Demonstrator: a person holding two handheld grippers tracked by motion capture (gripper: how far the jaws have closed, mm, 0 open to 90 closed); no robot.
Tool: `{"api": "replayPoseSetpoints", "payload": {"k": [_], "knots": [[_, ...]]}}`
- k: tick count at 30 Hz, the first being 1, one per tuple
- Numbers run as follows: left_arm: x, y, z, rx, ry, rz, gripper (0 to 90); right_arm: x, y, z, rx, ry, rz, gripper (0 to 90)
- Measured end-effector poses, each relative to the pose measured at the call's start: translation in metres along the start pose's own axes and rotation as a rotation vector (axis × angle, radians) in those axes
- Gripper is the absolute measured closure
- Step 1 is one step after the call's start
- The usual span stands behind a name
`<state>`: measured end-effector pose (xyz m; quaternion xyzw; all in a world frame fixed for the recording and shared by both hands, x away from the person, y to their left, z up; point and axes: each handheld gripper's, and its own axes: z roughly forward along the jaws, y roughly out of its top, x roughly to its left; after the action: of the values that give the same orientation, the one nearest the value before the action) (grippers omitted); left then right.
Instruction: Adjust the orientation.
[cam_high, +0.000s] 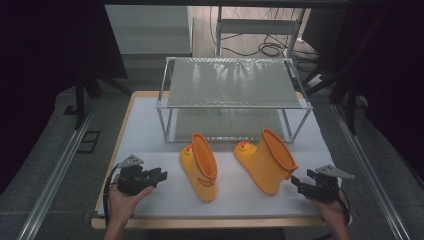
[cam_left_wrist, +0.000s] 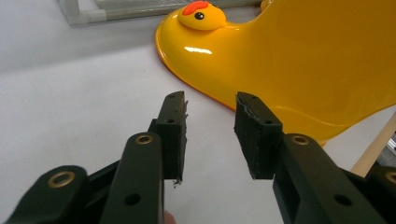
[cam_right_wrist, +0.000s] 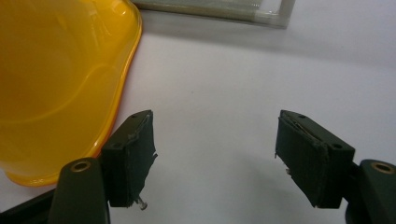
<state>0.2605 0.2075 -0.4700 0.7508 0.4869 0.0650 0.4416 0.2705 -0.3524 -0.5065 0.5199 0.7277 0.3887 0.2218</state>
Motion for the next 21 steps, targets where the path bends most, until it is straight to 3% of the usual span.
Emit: {"api": "replayPoseSetpoints", "payload": {"k": [7, 14, 21], "knots": [[-0.002, 0.001, -0.004, -0.008, 0.013, -0.009, 68.7, 0.002, 0.0, -0.002, -0.003, 0.002, -0.007, 29.5], [-0.004, -0.001, -0.004, 0.0, 0.02, -0.01, 89.1, -0.001, -0.004, 0.001, 0.017, -0.007, -0.008, 31.4], [-0.013, 0.0, -0.001, 0.019, 0.012, 0.013, 90.0, 0.002, -0.006, 0.005, 0.03, -0.011, -0.022, 32.1]]}}
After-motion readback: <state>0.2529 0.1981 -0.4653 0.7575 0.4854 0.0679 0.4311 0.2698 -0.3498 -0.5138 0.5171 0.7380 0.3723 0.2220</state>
